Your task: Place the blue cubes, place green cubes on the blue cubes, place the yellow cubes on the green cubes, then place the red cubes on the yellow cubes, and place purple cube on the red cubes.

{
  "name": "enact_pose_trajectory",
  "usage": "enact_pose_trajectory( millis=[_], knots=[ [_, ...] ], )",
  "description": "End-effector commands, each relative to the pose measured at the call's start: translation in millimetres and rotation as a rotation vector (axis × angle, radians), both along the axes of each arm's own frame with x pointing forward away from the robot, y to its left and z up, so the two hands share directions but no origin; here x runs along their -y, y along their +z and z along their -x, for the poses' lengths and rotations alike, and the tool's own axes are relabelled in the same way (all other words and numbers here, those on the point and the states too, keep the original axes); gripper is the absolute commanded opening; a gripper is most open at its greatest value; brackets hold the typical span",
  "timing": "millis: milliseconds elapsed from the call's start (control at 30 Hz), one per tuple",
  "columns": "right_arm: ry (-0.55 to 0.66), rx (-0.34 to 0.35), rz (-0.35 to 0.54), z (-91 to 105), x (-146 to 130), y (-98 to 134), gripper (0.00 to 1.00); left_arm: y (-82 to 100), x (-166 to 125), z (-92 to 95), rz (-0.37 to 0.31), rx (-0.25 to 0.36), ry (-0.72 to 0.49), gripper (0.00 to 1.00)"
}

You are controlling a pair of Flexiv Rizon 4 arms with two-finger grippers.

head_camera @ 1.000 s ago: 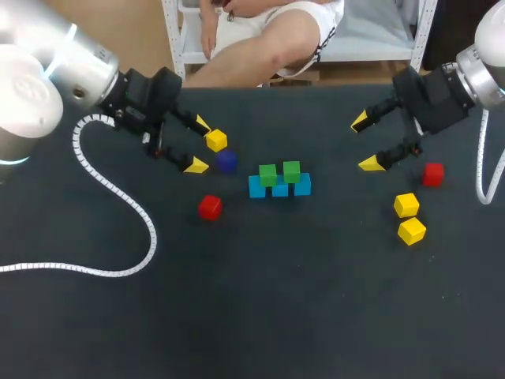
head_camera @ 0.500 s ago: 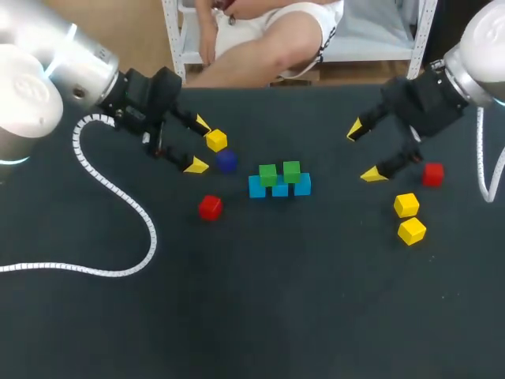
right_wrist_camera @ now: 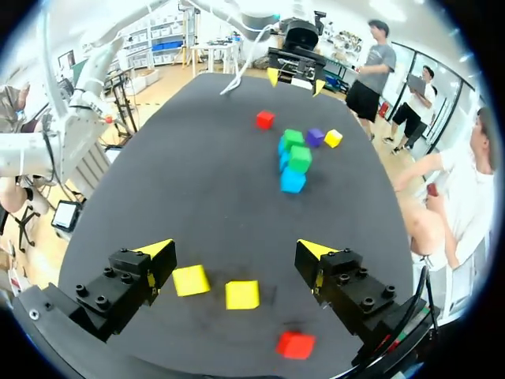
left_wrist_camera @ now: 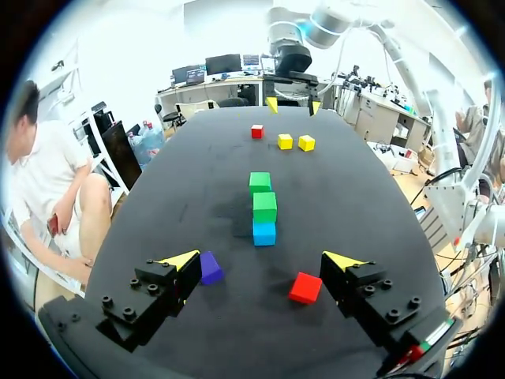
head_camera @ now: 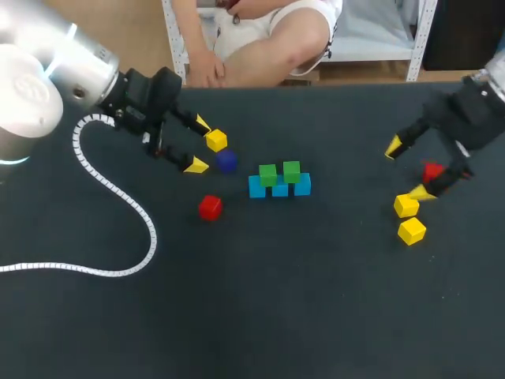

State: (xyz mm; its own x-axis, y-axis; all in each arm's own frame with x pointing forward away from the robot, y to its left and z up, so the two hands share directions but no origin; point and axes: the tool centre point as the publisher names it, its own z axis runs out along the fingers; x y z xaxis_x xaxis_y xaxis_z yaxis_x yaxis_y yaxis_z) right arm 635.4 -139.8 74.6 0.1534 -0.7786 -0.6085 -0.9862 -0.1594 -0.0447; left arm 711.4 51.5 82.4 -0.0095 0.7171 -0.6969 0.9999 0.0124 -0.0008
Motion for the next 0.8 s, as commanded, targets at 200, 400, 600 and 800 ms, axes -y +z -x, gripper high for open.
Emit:
enact_pose_trajectory(
  millis=[200, 400, 600, 800],
  knots=[
    [0.110, -0.070, 0.031, 41.1, 44.2, -16.8, 1.00, -0.1, 0.0, -2.1, -0.001, -0.003, -0.003, 1.00],
    [0.184, -0.132, 0.085, 67.4, 62.7, -24.8, 1.00, -0.1, 0.0, -2.1, -0.001, -0.003, -0.003, 1.00],
    [0.218, -0.117, 0.107, 86.4, 60.0, -31.1, 1.00, -0.1, 0.0, -2.1, -0.001, -0.003, -0.003, 1.00],
    [0.218, -0.103, 0.112, 87.4, 48.5, -38.4, 1.00, -0.1, 0.0, -2.1, -0.001, -0.003, -0.003, 1.00]
  ],
)
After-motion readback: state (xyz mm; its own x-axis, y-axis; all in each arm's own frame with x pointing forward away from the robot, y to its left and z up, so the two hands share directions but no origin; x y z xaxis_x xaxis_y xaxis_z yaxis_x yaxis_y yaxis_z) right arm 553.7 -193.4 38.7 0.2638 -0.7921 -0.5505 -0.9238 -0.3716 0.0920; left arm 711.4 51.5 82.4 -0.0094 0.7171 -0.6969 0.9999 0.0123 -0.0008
